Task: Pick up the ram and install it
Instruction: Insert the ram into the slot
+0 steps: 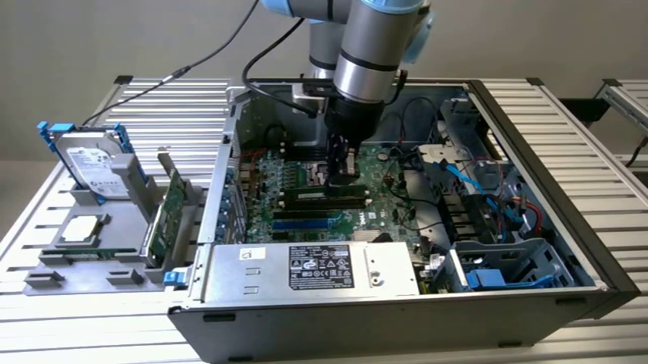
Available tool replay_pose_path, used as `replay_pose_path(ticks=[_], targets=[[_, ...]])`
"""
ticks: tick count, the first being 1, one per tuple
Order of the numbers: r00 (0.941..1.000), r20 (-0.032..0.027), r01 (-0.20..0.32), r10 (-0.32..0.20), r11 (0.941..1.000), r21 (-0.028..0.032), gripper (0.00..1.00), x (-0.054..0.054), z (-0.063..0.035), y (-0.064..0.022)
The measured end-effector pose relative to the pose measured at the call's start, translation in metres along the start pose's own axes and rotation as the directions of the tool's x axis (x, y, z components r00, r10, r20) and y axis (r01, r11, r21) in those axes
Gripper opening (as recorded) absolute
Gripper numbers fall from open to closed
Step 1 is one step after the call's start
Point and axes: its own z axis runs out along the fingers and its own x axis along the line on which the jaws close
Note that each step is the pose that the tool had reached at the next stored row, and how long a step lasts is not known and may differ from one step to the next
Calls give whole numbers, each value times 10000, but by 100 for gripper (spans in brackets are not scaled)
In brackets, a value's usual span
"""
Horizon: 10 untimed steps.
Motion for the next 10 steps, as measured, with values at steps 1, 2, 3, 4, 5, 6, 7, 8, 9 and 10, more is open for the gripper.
replay_pose_path(ticks=[1,2,3,4,5,6,7,8,9,10], targets=[[10000,1,7,-7,10000,-54,14,0,4,-11],[10000,1,13,-13,9999,-101,14,0,10,-21],[10000,1,18,-18,9999,-150,14,-1,16,-29],[10000,2,24,-24,9998,-199,14,-1,22,-37],[10000,3,30,-30,9997,-254,14,-2,28,-44],[10000,4,37,-37,9995,-306,14,-2,33,-49],[10000,5,43,-43,9994,-356,14,-2,37,-53],[10000,1,46,-46,9992,-392,14,-2,37,-56],[10000,-3,48,-48,9991,-415,14,-1,36,-61],[10000,-6,49,-50,9991,-431,14,-1,35,-68]])
